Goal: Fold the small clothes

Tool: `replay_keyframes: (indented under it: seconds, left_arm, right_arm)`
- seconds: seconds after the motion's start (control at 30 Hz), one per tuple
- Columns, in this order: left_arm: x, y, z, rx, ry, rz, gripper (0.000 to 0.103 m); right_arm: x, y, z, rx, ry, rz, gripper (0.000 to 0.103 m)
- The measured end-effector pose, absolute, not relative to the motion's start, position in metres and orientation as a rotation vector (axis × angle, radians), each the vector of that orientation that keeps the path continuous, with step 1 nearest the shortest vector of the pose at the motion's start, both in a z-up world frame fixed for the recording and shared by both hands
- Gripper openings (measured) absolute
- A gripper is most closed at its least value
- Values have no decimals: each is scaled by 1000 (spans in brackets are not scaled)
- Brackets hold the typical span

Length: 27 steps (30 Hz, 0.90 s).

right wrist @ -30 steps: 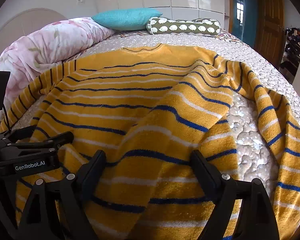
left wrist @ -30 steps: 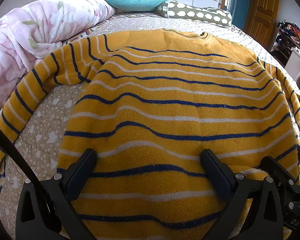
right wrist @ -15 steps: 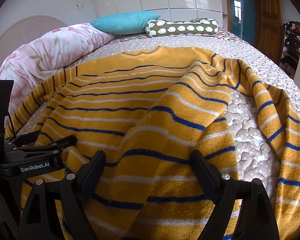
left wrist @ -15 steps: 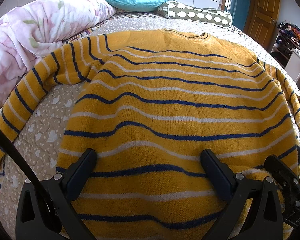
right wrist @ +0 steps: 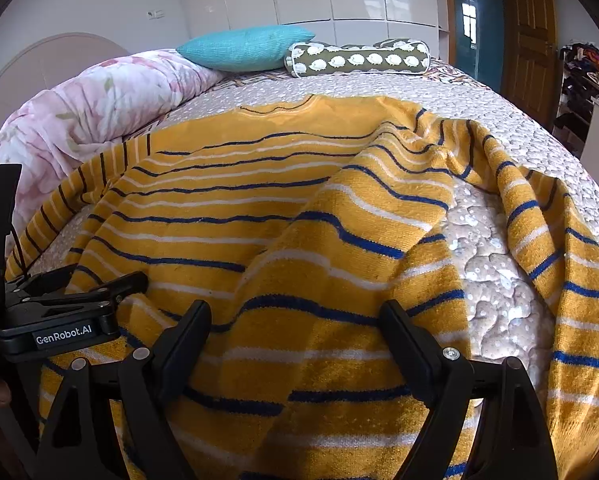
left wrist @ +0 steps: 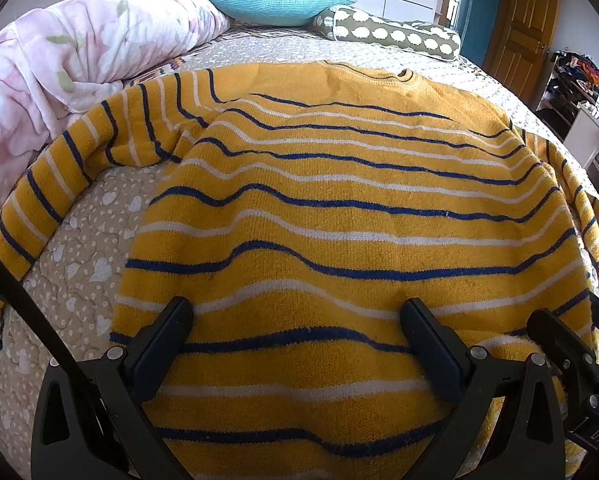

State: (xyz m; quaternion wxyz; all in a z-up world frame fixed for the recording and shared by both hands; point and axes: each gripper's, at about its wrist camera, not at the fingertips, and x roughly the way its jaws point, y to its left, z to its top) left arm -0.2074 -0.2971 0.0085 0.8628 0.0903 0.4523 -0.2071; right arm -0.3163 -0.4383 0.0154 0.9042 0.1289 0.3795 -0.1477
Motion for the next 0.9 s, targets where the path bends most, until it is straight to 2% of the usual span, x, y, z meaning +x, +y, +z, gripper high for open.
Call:
replay_keyframes:
  seconds: [0.9]
  left_arm:
    - [-207,-299,7,187,945,-431,103]
  right_arm:
    - [-307,-435,11,224,816,-308,94]
